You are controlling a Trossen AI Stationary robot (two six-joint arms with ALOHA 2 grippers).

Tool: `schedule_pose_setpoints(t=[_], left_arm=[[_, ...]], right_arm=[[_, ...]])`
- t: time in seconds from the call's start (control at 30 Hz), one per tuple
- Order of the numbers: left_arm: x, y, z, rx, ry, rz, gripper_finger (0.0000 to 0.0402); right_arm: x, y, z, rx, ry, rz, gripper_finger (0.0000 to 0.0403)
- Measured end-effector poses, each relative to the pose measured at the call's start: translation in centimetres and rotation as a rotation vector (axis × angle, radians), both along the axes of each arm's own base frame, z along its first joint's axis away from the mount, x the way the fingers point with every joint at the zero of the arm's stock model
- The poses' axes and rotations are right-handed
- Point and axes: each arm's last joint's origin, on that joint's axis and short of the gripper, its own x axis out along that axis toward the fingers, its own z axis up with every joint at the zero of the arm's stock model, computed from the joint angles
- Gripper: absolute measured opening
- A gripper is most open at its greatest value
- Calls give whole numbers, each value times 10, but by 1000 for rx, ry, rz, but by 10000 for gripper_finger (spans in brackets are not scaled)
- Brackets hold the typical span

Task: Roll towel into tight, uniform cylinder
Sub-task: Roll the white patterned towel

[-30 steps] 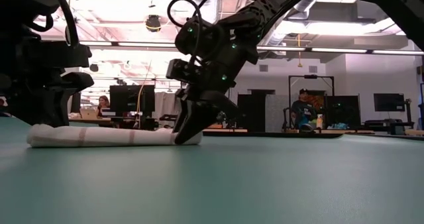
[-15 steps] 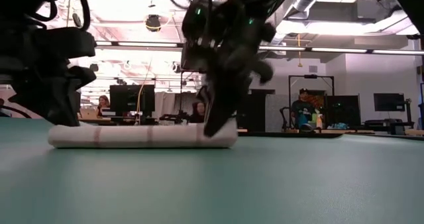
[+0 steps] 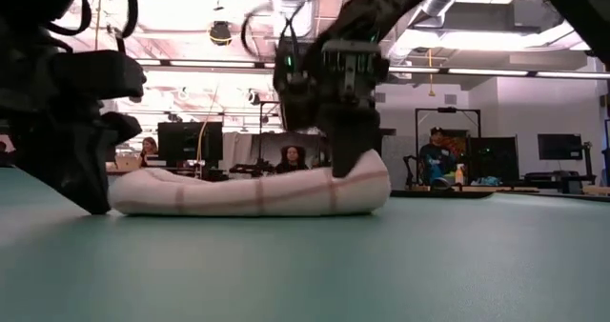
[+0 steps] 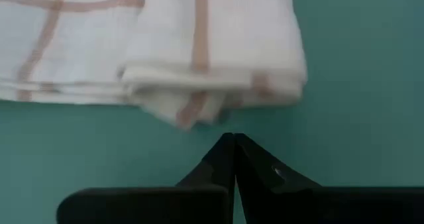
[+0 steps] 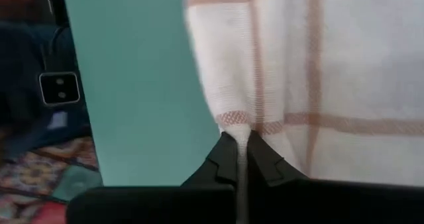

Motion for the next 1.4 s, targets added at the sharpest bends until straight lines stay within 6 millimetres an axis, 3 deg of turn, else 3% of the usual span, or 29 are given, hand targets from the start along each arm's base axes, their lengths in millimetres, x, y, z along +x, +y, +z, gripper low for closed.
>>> schedule_pose_setpoints(t=[0.1,0.23,0.4,0.53,0.6,0.97,1.23,1.4], left_arm=[[4,-2,-3,-11,-7,16,0],[11,-6,6,-27,-37,67,0],[17,-9,42,4,-59,33,0],[22,-6,88,176,-172,65,0],[24,-1,97,242,-245,109,0],[36,41,49,27,-399,156,0],[48,49,28,-9,-353,64,0],[59,46,3,-9,-284,47,0]], right_arm=[[-3,-15,-7,23,52,-47,17],[-8,-33,-12,12,58,-91,17],[-17,-47,-21,54,93,-129,17],[-22,-53,-27,62,111,-153,17],[-22,-54,-28,61,104,-151,17],[-22,-53,-28,67,101,-158,17],[-21,-52,-27,98,110,-172,17],[-21,-52,-27,103,114,-178,17]])
